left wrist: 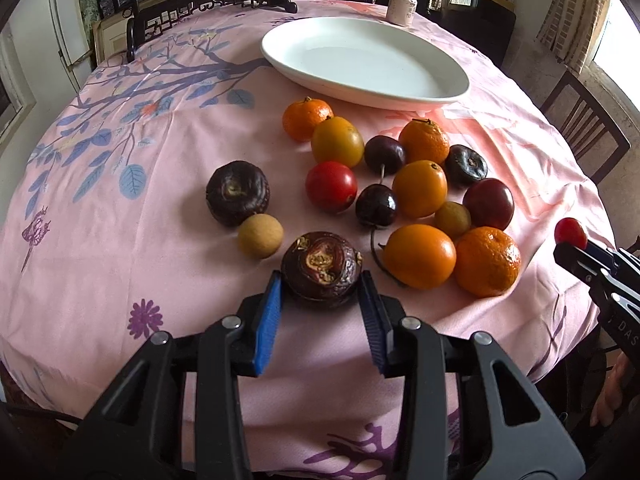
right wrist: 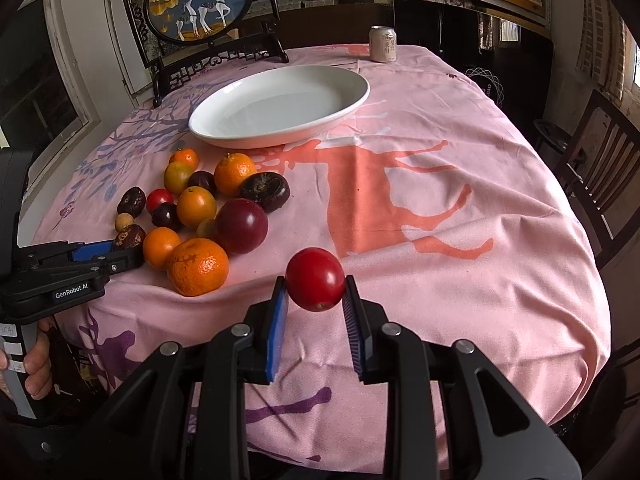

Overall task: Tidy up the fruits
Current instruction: 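Carry both fruits over the white plate and open both grippers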

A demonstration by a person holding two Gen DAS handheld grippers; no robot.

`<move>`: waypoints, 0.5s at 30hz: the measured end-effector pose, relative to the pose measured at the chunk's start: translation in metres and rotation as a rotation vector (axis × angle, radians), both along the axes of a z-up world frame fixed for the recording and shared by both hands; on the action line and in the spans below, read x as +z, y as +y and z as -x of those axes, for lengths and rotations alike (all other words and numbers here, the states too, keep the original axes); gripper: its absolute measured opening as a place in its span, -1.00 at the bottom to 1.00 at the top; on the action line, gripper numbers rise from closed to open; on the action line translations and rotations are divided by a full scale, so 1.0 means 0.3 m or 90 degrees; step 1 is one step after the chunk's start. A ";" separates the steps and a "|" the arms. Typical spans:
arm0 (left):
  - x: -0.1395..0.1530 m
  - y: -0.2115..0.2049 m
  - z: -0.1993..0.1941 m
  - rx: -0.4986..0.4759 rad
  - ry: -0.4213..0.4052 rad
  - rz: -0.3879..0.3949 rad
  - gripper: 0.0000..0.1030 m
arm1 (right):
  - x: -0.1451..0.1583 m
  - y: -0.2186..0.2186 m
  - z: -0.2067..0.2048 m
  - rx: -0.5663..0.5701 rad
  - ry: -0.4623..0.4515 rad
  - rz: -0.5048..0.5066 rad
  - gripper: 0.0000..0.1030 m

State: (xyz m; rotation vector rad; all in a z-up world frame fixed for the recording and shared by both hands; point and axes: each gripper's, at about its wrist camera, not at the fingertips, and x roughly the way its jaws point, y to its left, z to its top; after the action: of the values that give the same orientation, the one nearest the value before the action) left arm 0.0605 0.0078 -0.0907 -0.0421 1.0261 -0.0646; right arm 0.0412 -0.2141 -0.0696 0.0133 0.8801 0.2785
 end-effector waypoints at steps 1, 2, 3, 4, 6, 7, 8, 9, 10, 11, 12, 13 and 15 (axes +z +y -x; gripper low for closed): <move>0.001 0.007 0.001 0.002 0.001 0.007 -0.25 | -0.002 0.002 0.000 0.002 0.001 -0.001 -0.45; 0.004 0.012 0.003 0.005 -0.001 0.010 -0.26 | -0.003 0.003 -0.001 0.002 0.003 -0.001 -0.45; 0.010 0.015 0.007 0.005 -0.004 0.012 -0.26 | -0.002 0.005 -0.003 0.002 0.004 -0.002 -0.45; 0.017 0.018 0.014 0.003 -0.007 0.015 -0.26 | 0.000 0.004 -0.003 0.001 0.004 -0.002 -0.45; 0.039 0.021 0.026 0.000 -0.018 0.017 -0.26 | 0.006 0.005 -0.002 0.001 0.000 -0.004 -0.45; 0.055 0.023 0.032 0.000 -0.027 0.016 -0.26 | 0.007 0.005 -0.002 0.001 -0.002 -0.004 -0.45; 0.071 0.025 0.038 0.000 -0.037 0.014 -0.26 | 0.006 0.006 -0.002 0.002 -0.003 -0.005 -0.45; 0.086 0.026 0.043 0.000 -0.045 0.012 -0.26 | 0.002 0.007 -0.005 0.002 -0.002 -0.005 -0.45; 0.101 0.028 0.044 -0.001 -0.053 0.011 -0.25 | -0.002 0.010 -0.009 0.003 0.001 -0.007 -0.45; 0.115 0.032 0.043 -0.002 -0.058 0.013 -0.26 | -0.006 0.012 -0.013 0.006 0.004 -0.011 -0.45; 0.128 0.034 0.038 -0.004 -0.063 0.012 -0.26 | -0.008 0.013 -0.018 0.008 0.007 -0.015 -0.45; 0.141 0.037 0.027 -0.005 -0.068 0.010 -0.25 | -0.007 0.015 -0.023 0.012 0.009 -0.019 -0.45; 0.173 0.043 -0.007 -0.003 -0.080 0.004 -0.26 | 0.009 0.020 -0.035 0.021 0.004 -0.019 -0.45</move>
State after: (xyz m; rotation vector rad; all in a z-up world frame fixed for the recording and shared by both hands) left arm 0.0627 0.0208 -0.0388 -0.0413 0.9011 -0.0735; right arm 0.0516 -0.2082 -0.0670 0.0270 0.8832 0.3222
